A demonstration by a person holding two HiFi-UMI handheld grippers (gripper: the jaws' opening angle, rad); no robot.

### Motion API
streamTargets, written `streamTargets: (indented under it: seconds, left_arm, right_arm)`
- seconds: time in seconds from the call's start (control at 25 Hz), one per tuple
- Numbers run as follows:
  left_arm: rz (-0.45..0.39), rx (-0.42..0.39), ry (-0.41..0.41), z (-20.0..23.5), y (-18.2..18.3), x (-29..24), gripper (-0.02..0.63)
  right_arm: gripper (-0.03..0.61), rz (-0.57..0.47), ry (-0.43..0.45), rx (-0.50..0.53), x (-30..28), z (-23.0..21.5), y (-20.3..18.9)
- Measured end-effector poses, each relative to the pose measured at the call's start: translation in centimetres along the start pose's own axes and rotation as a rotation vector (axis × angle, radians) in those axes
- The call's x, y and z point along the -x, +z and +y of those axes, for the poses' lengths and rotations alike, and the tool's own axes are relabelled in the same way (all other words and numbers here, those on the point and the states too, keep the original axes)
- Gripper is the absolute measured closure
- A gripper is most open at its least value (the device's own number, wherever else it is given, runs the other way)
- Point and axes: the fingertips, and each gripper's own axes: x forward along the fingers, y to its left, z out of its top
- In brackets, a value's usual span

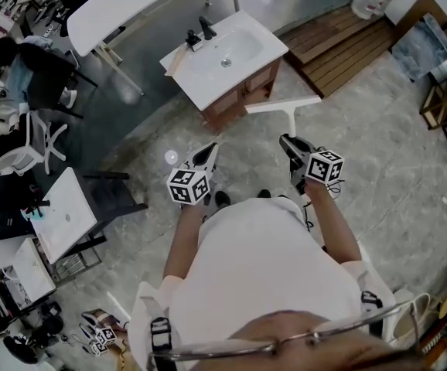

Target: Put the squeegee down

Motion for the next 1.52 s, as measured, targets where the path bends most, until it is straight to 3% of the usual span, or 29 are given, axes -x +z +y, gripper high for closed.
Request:
streamTargets:
  seconds: [0.96, 1.52]
  left_arm:
    - [0.015, 0.052, 0.055, -6.1, -2.7, -6.8, 0.609]
    - [0.020, 0.041, 0.049, -4.2, -1.3, -10.1, 0.609]
  right_arm:
    - [0.508, 0.115, 0.059, 0.042, 3.9, -6.9, 1.3]
    - [0.508, 0.130, 0.053, 0.025, 1.6, -9.4, 2.4]
